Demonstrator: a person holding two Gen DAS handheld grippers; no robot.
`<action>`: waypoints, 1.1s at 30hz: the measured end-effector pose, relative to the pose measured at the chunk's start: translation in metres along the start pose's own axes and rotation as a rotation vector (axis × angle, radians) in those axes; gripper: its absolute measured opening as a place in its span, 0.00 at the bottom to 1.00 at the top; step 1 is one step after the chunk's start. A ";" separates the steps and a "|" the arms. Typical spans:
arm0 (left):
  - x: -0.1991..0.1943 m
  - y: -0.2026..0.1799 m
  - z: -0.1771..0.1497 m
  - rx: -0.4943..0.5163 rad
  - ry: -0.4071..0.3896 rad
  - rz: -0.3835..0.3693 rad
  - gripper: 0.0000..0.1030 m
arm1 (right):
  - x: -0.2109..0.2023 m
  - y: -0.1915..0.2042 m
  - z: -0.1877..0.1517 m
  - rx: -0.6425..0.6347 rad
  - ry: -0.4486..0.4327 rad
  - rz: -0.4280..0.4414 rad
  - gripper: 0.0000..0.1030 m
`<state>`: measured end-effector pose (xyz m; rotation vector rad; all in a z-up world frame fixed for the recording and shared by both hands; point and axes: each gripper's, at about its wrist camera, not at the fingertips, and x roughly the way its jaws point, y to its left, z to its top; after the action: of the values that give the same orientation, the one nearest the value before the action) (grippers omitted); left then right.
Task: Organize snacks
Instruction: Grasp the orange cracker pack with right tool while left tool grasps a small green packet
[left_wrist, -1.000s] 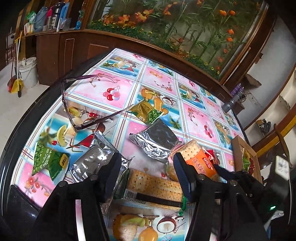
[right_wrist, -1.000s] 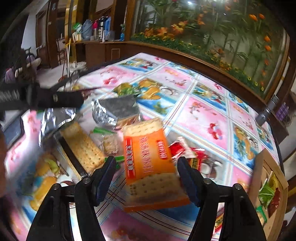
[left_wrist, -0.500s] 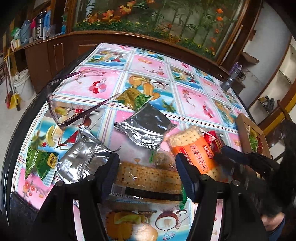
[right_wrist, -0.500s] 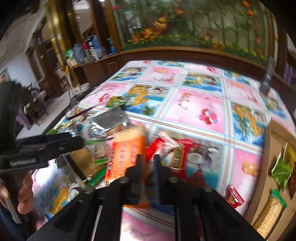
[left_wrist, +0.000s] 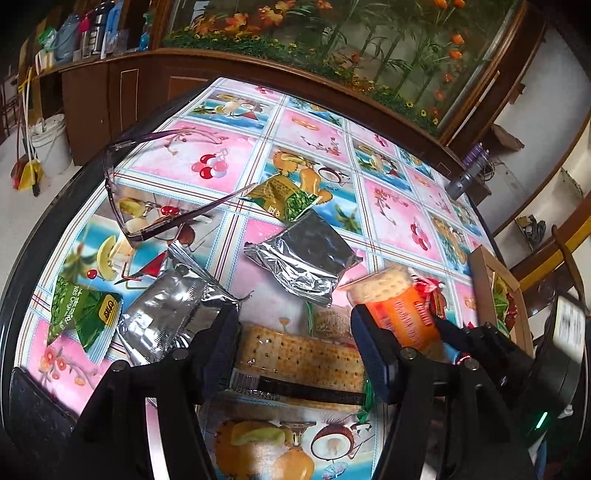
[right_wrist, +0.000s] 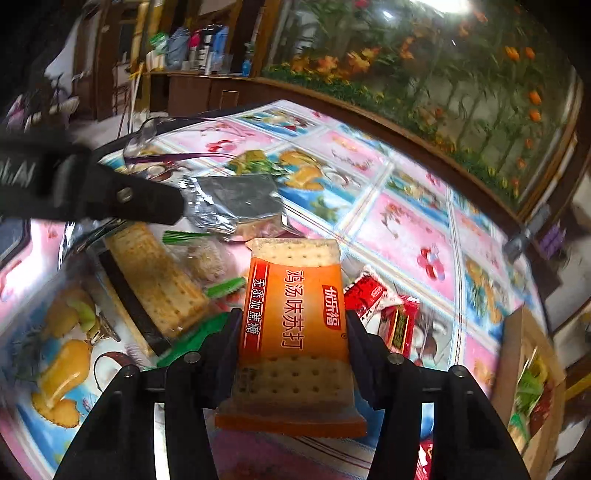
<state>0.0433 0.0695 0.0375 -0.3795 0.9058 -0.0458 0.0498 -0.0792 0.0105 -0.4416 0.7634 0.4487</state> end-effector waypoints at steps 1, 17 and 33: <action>0.002 -0.002 0.000 0.008 0.007 0.000 0.61 | -0.001 -0.008 -0.001 0.036 0.009 0.008 0.56; 0.040 -0.061 -0.010 0.311 0.013 0.205 0.64 | -0.006 -0.080 -0.015 0.447 0.034 0.228 0.56; 0.034 -0.053 -0.015 0.270 0.005 0.141 0.23 | -0.015 -0.087 -0.015 0.466 0.000 0.232 0.56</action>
<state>0.0592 0.0088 0.0210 -0.0639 0.9153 -0.0394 0.0782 -0.1615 0.0306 0.0840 0.8935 0.4688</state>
